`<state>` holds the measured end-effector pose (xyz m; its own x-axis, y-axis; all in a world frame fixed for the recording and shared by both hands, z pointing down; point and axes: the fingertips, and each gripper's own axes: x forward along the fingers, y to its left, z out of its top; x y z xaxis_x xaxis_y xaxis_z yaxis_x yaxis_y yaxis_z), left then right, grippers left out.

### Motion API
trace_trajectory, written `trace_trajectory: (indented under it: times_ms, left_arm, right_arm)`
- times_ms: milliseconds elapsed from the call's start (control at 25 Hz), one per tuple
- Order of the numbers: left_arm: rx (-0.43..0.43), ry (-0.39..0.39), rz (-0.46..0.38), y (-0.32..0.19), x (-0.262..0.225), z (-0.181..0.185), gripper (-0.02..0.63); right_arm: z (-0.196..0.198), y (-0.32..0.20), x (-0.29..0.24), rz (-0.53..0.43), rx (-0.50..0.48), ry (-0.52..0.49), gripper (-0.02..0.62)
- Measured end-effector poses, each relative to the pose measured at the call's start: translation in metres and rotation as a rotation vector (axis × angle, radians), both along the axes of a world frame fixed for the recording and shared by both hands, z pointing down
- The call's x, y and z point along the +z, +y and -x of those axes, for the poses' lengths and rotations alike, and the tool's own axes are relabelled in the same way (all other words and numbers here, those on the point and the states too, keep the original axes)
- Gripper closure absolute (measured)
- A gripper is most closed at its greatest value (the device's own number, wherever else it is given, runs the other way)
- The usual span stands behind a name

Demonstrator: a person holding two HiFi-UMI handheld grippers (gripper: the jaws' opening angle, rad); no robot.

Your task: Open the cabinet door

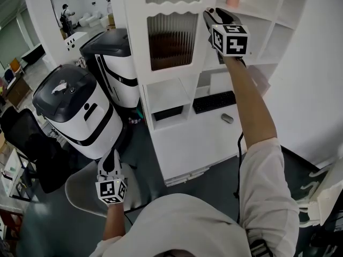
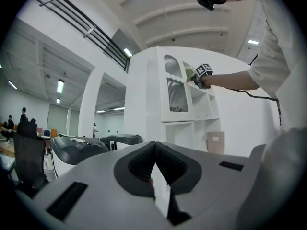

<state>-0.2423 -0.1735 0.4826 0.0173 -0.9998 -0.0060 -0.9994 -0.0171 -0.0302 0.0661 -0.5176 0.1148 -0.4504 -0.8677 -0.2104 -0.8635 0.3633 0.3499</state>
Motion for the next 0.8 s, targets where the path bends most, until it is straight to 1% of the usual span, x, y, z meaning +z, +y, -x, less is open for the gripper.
trace_trajectory:
  times_ms: [360,560,800]
  left_arm:
    - [-0.019,0.012,0.006,0.000,0.003,0.004,0.607]
    - [-0.033,0.018,0.013,0.002,0.006,0.007,0.607]
    - [-0.044,0.024,0.014,0.005,0.008,0.010,0.607]
  right_arm:
    - [0.003,-0.014,-0.003,0.010,0.009,0.012,0.442]
    - [0.002,-0.020,-0.004,0.007,0.016,0.004,0.492]
    - [0.004,-0.022,-0.004,0.006,0.022,0.015,0.502]
